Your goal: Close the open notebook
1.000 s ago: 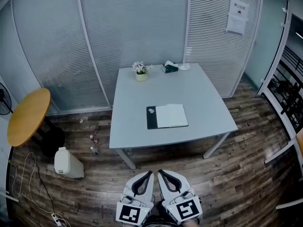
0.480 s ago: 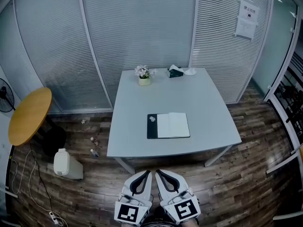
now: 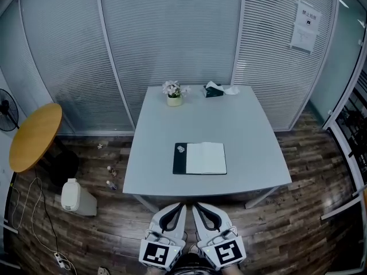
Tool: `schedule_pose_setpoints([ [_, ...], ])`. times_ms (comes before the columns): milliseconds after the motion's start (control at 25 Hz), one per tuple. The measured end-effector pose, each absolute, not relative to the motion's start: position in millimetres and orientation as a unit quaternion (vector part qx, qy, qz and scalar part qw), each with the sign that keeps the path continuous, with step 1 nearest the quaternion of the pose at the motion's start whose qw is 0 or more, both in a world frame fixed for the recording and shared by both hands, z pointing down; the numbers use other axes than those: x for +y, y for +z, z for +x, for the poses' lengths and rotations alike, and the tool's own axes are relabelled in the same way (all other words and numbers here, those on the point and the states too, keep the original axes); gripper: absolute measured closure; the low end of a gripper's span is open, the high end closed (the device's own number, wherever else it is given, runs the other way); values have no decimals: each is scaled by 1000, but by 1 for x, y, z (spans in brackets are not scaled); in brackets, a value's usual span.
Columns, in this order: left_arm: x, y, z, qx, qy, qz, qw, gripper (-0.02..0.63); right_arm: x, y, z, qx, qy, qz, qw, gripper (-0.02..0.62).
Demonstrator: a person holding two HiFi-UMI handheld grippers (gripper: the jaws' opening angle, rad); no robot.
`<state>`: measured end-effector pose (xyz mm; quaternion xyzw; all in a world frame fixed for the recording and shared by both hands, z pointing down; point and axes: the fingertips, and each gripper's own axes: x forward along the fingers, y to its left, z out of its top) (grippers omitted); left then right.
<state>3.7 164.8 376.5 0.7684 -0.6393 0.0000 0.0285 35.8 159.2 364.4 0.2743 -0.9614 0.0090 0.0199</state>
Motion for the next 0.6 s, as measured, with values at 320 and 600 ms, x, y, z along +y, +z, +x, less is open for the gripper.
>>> schedule_pose_setpoints([
  [320, 147, 375, 8, -638, -6, 770, 26, 601, 140, 362, 39, -961, 5, 275, 9, 592],
  [600, 120, 377, 4, -625, -4, 780, 39, 601, 119, 369, 34, -956, 18, 293, 11, 591],
])
